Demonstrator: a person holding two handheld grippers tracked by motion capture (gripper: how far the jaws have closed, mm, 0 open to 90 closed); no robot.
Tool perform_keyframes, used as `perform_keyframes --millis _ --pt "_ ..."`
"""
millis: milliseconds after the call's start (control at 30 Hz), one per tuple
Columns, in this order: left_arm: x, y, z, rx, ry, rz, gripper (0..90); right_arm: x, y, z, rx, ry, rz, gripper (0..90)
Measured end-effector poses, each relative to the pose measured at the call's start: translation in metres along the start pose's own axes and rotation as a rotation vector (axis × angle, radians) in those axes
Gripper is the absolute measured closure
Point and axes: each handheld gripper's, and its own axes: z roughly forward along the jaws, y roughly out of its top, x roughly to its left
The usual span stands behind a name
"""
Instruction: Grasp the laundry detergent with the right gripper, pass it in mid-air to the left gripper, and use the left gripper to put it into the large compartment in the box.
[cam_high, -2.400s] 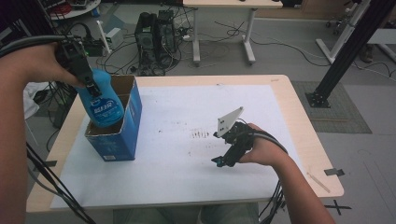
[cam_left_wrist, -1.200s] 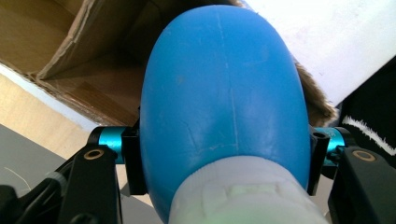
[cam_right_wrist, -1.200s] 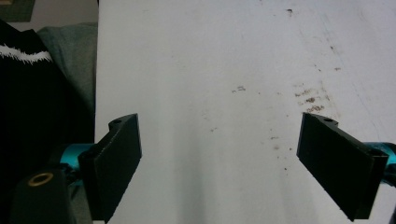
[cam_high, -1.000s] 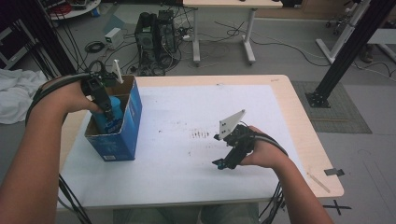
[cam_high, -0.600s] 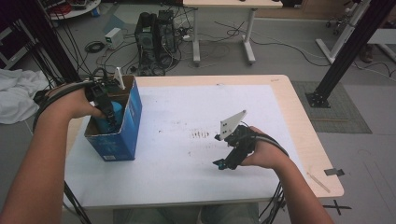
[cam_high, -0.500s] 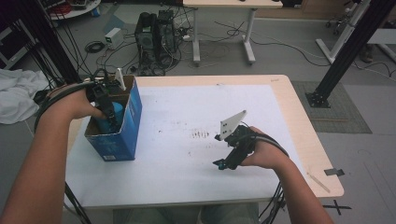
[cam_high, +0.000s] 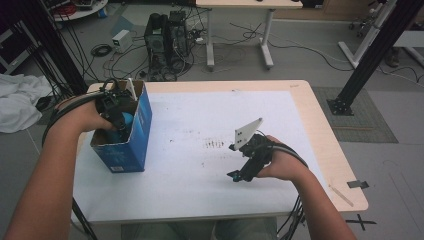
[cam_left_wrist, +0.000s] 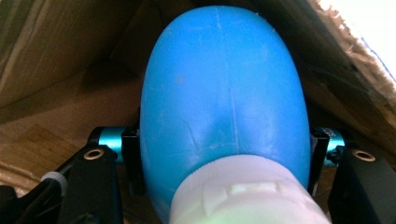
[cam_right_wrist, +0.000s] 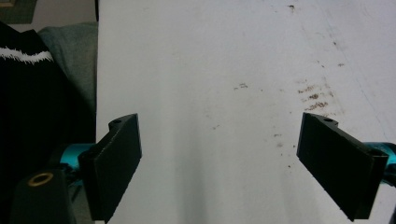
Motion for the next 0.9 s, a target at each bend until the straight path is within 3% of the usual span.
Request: perform_keyframes --millis 67,133,300,333,467,900 --pt "0.0024 -0.0007 -0.0012 0.013 -0.001 0.029 37.7 0.0003 0.0004 0.0004 0.001 0.002 0.004 13.2" --pt "0.0032 -0.0022 -0.0012 0.008 -0.008 0.031 37.7 -0.0001 0.0005 0.0009 0.001 0.003 0.000 13.1" --pt "0.0044 -0.0042 -0.0004 -0.006 -0.007 0.033 37.6 -0.0006 0.0020 0.0022 0.000 0.005 -0.004 13.1" --pt "0.0031 -0.0042 0.0005 -0.016 -0.007 0.019 37.5 -0.0006 0.0025 0.0026 0.001 0.005 -0.006 13.1" --pt "0.0036 -0.0035 -0.0006 0.004 -0.008 0.035 37.2 0.0001 0.0035 0.0031 -0.001 0.005 -0.004 13.1" --pt "0.0016 -0.0025 0.0001 0.005 0.020 0.021 32.7 0.0010 0.0010 -0.0005 -0.007 -0.001 -0.001 13.2"
